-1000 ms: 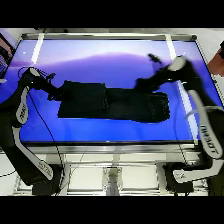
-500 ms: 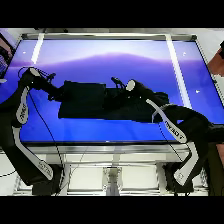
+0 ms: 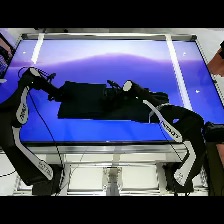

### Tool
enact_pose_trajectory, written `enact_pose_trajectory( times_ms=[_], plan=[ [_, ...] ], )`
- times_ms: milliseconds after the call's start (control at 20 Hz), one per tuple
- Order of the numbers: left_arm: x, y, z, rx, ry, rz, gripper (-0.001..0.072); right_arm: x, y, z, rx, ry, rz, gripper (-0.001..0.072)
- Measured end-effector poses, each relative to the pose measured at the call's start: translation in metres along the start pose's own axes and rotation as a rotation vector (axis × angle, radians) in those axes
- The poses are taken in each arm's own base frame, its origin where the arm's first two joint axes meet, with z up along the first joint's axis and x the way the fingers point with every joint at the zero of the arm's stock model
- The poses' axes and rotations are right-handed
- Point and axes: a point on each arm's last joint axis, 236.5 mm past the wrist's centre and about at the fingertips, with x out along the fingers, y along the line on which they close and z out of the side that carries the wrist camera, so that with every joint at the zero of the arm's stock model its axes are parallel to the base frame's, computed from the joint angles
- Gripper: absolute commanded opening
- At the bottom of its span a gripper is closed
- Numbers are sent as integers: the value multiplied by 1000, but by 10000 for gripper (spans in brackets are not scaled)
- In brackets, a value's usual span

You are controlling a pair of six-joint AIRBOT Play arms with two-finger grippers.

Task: Fold the clothes and pants, and hang the long-sleeved shirts on hangers.

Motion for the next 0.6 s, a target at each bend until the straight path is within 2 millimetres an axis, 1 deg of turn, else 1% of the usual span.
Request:
enact_pose_trajectory(
  times_ms=[50,150,200,250,300,350,400,450,600],
  plan=[
    [-1,1,0,-4,1,-2,224,-5,3,-11,-13,43,-1,36],
    [-3,4,0,-12,-2,-5,224,-15,4,-29,-38,113,-32,37],
    [-4,6,0,-15,-4,-5,223,-20,0,-35,-42,136,-59,37],
    [-4,8,1,-19,-6,-4,224,-23,-4,-40,-42,156,-83,64],
    [-5,9,1,-21,-9,-4,224,-26,-8,-45,-43,176,-108,163],
    [-5,10,1,-23,-10,-4,223,-27,-12,-50,-46,193,-130,301],
    [-6,10,2,-24,-12,-4,223,-28,-15,-53,-49,209,-150,399],
    [-6,11,2,-25,-12,-4,223,-28,-16,-54,-53,208,-159,411],
    [-6,9,2,-25,-13,-12,223,-31,-22,-56,-54,217,-186,411]
  ],
)
